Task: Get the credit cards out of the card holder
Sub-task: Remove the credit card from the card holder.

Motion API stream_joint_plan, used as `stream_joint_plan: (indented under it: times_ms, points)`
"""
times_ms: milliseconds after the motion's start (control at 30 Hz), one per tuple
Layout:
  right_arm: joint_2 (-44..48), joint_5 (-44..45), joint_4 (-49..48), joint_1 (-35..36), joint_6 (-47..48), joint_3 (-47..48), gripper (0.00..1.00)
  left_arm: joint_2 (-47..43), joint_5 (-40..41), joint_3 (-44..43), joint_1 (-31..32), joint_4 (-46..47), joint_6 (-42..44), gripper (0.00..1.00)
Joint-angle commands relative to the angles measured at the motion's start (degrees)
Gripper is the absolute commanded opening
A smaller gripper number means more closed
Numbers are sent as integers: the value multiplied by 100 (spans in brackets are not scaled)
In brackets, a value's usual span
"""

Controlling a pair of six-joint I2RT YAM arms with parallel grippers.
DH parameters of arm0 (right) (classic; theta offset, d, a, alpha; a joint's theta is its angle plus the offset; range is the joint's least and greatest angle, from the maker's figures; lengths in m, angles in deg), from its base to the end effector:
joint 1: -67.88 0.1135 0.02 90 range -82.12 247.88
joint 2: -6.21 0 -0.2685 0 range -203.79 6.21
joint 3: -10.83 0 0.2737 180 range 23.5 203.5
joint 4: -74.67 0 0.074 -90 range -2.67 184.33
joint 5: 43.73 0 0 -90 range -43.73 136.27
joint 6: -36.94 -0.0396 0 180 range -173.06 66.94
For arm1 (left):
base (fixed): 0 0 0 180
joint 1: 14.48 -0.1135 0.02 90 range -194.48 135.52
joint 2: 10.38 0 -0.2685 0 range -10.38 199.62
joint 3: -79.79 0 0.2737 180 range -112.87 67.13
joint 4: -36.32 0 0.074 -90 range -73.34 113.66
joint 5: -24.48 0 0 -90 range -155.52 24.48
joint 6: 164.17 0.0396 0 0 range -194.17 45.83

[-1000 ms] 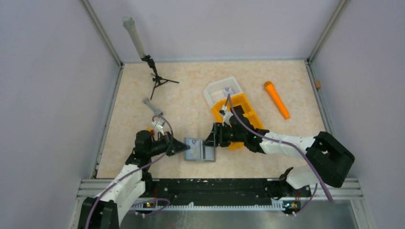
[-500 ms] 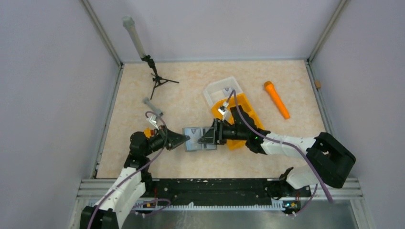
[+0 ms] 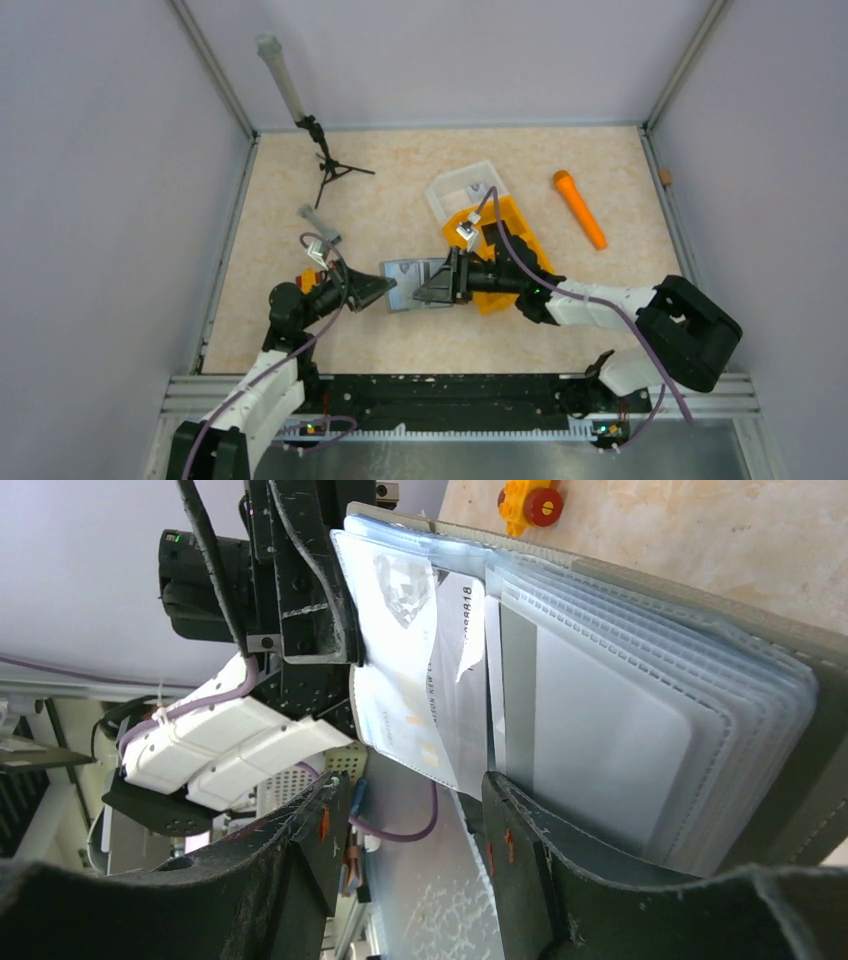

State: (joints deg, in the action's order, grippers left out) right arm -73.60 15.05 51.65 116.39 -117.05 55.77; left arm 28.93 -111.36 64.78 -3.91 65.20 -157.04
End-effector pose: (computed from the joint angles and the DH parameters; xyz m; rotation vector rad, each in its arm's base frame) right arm 0.1851 0.2403 0.1991 -0.1921 2.1776 1.7702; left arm 0.1550 -0.0578 0.1791 -0.3701 1.8128 -1.8143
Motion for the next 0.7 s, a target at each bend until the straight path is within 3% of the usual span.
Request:
stream_joint_plan:
  times_ms: [0,333,667]
  points:
    - [-97,42,-217,-51,90,94,54,59,-148,-11,-11,1031,-492,0]
    - [126,456,1061,-45,822,386,58,22,-28,-23,-11,634,-512,0]
    - [-311,136,-4,-20,376,301,60,203,-8,138,-11,414,-378,0]
